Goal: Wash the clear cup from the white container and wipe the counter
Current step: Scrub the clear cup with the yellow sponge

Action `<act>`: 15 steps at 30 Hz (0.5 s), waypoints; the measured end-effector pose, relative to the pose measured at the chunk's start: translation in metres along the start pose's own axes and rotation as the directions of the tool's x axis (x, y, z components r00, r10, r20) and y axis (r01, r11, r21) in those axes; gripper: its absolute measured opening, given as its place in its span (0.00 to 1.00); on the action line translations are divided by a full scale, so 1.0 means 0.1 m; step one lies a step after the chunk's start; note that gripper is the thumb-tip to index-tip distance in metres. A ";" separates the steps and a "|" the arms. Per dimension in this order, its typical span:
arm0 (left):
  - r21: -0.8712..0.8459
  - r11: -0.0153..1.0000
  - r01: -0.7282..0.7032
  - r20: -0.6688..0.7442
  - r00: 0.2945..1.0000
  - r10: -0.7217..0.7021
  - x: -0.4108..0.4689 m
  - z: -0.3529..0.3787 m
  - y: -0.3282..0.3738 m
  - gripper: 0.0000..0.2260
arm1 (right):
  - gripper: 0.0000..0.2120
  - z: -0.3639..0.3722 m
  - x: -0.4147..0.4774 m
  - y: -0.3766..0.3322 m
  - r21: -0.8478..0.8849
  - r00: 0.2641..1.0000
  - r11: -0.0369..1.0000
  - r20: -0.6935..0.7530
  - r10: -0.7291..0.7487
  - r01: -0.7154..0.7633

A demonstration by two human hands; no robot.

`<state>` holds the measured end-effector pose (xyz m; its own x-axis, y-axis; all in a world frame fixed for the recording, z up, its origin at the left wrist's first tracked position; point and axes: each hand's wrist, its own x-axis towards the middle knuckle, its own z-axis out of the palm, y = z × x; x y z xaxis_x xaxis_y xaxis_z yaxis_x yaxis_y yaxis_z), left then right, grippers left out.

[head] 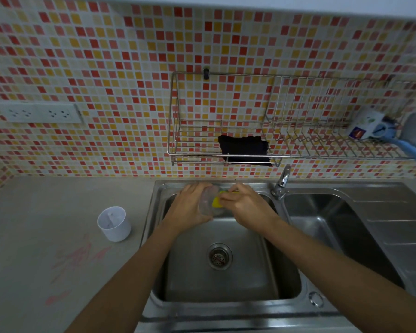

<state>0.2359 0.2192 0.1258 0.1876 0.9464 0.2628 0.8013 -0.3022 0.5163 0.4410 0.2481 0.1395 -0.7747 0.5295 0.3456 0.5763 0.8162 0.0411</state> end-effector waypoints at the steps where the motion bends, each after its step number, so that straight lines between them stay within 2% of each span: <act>1: -0.003 1.000 0.002 -0.001 1.000 -0.002 0.00 -0.01 -0.01 0.36 | 0.13 0.03 -0.02 -0.05 0.055 0.999 0.997 0.002 0.045 -0.045; 3: 0.006 1.000 -0.012 0.002 1.000 0.012 0.00 -0.01 -0.06 0.35 | 0.11 0.05 -0.05 -0.20 0.279 0.982 0.941 0.066 0.179 -0.190; 5: -0.001 0.999 -0.032 0.010 0.999 0.032 -0.02 0.01 -0.10 0.34 | 0.10 0.08 -0.03 -0.26 0.346 0.975 0.912 0.091 0.200 -0.220; 7: -0.020 0.999 -0.040 0.041 0.998 0.041 -0.03 0.01 -0.08 0.34 | 0.11 0.07 0.01 -0.21 0.276 0.988 0.949 0.081 0.133 -0.150; 9: -0.037 0.998 -0.049 0.058 0.997 0.051 -0.02 0.00 -0.03 0.35 | 0.12 0.06 0.05 -0.07 0.096 0.998 0.995 0.062 0.028 -0.034; 11: -0.079 0.996 -0.030 0.039 0.999 0.033 0.00 -0.04 0.01 0.37 | 0.14 0.02 0.13 0.04 -0.011 0.997 1.000 0.069 -0.022 0.023; 13: -0.111 0.994 0.012 0.017 1.000 -0.010 0.02 -0.09 0.02 0.40 | 0.13 -0.05 0.15 0.08 0.004 1.000 1.000 0.030 -0.010 0.010; 15: -0.105 0.993 0.054 0.020 0.998 -0.052 0.03 -0.12 0.00 0.40 | 0.13 -0.07 0.09 0.03 0.147 0.997 0.986 -0.018 0.078 -0.075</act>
<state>0.2299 0.2205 0.1365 0.1569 0.9631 0.2187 0.7460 -0.2607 0.6128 0.4370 0.2537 0.1492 -0.7225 0.5876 0.3642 0.5882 0.7993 -0.1228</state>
